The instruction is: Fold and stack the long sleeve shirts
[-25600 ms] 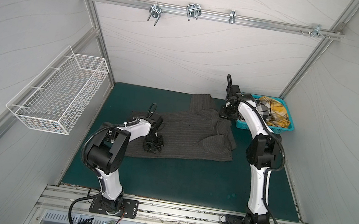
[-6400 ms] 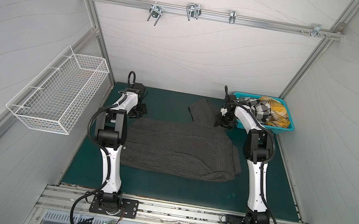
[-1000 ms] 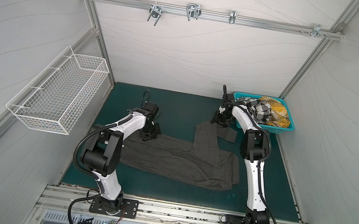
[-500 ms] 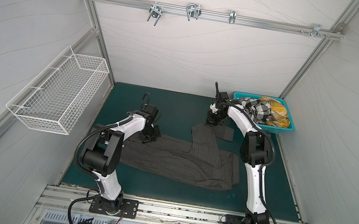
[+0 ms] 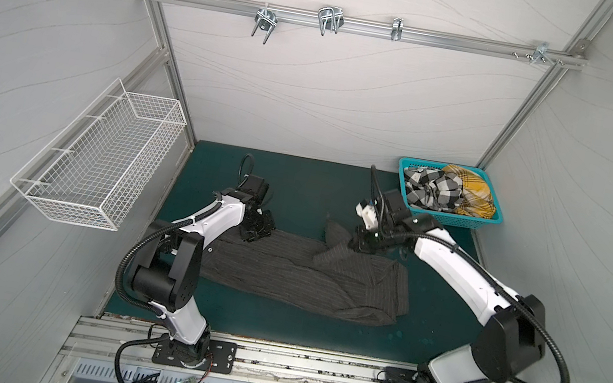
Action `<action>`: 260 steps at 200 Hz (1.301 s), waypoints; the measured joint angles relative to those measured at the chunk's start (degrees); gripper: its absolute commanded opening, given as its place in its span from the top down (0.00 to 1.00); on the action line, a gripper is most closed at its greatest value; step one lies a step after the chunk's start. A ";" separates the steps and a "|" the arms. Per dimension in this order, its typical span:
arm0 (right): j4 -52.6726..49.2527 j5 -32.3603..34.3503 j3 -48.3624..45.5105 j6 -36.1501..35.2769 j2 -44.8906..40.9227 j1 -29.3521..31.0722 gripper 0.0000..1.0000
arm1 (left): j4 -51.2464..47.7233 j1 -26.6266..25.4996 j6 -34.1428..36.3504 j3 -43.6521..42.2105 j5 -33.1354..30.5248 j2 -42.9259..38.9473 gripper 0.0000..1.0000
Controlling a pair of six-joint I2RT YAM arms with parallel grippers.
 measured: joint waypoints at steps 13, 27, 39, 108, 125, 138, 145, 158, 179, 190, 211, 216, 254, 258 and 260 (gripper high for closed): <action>-0.02 0.76 -7.69 1.40 -0.59 0.15 1.00 | 0.15 -0.37 -0.09 0.00 0.35 0.00 0.68; -0.26 1.27 -13.57 2.40 -0.59 -0.02 1.00 | 0.68 -1.05 -0.22 0.00 1.40 0.00 0.64; -1.25 1.73 -15.43 2.95 -0.66 -0.52 1.00 | 1.51 -2.25 -0.61 0.22 2.99 0.02 0.59; -1.73 3.58 -11.43 3.96 -0.72 -3.93 0.89 | 13.31 -11.37 -6.25 19.50 13.99 15.04 0.52; -2.16 3.78 -11.69 4.22 -0.72 -4.11 0.88 | 14.05 -13.11 -6.08 25.99 14.78 21.18 0.52; -2.34 3.78 -11.80 4.26 -0.72 -4.33 0.88 | 13.62 -13.84 -5.90 29.14 14.95 25.24 0.53; -2.45 3.78 -11.82 4.31 -0.72 -4.46 0.88 | 12.85 -14.19 -5.66 30.42 14.95 27.23 0.54; -2.62 3.78 -11.82 4.35 -0.72 -4.79 0.88 | 10.82 -14.64 -5.14 32.52 14.91 30.62 0.54; -2.62 3.69 -11.82 4.37 -0.70 -5.07 0.88 | 7.48 -14.71 -4.09 34.47 14.16 34.67 0.54; -2.60 3.63 -11.82 4.39 -0.63 -5.09 0.88 | 6.25 -14.75 -3.76 34.62 14.08 35.76 0.54; -2.56 3.43 -11.82 4.57 -0.15 -5.07 0.88 | 4.81 -14.64 -3.17 35.19 13.09 35.85 0.52; -2.56 3.39 -11.82 4.61 -0.02 -5.07 0.88 | 4.90 -14.64 -3.23 35.19 13.00 35.85 0.52; -2.51 3.23 -11.82 4.72 0.55 -5.09 0.89 | 6.03 -15.19 -4.74 35.10 13.27 35.95 0.56; -2.51 3.23 -11.82 4.72 0.55 -5.09 0.89 | 6.05 -15.32 -4.81 35.15 13.33 36.02 0.56; -2.51 3.23 -11.82 4.72 0.55 -5.07 0.89 | 6.05 -15.37 -4.85 35.17 13.33 36.06 0.57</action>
